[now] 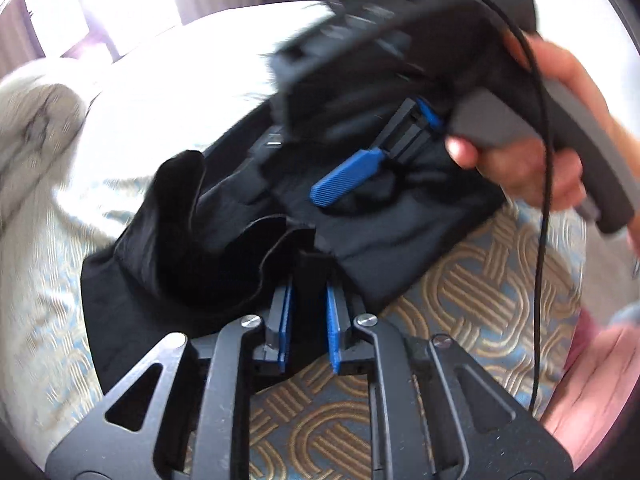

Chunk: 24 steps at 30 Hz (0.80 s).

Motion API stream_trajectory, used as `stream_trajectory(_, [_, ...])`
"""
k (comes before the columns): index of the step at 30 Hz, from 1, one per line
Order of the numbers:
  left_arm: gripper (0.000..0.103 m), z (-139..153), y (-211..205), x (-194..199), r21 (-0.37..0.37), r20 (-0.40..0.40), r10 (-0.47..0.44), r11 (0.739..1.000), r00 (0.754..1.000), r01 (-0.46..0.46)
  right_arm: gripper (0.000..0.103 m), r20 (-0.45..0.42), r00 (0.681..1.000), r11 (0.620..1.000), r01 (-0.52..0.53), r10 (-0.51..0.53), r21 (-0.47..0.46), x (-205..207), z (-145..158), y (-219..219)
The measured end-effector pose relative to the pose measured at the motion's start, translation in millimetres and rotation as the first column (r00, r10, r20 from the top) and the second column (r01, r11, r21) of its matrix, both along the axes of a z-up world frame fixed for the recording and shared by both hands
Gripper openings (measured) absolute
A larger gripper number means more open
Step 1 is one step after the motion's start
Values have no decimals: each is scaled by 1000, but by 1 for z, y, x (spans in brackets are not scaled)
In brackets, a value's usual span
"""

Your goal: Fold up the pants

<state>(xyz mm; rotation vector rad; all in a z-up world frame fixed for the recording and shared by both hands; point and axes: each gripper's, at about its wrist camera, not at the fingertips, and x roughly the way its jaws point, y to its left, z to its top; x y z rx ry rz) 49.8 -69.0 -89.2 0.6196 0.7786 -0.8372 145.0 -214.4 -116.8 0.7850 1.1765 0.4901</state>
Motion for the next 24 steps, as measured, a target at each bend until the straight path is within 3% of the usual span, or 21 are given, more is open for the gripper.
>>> stream_trajectory(3, [23, -5, -14, -12, 55, 48, -56, 997, 997, 53, 72, 4, 1000, 1000, 6, -6, 19, -4, -1, -3])
stream_trajectory(6, [23, -6, -20, -14, 53, 43, -52, 997, 998, 49, 72, 13, 1000, 1000, 16, -16, 25, -7, 0, -8])
stream_trajectory(11, [24, 7, 6, -9, -31, -1, 3, 1000, 1000, -3, 72, 19, 1000, 999, 5, -6, 34, -12, 2, -14])
stream_trajectory(13, [24, 12, 28, -3, -84, -45, 67, 994, 997, -70, 74, 26, 1000, 999, -13, 12, 30, -13, 3, -12])
stream_trajectory(16, [25, 16, 66, 12, -138, -99, 193, 969, 976, -206, 76, 37, 998, 998, -46, 45, 37, -11, 4, -5])
stream_trajectory(20, [28, 17, 117, 29, -171, -135, 361, 909, 923, -381, 79, 41, 993, 993, -113, 112, 28, -11, 8, 11])
stream_trajectory(24, [29, 10, 156, 45, -200, -193, 457, 848, 868, -491, 81, 32, 982, 973, -182, 188, -142, -13, 12, 37])
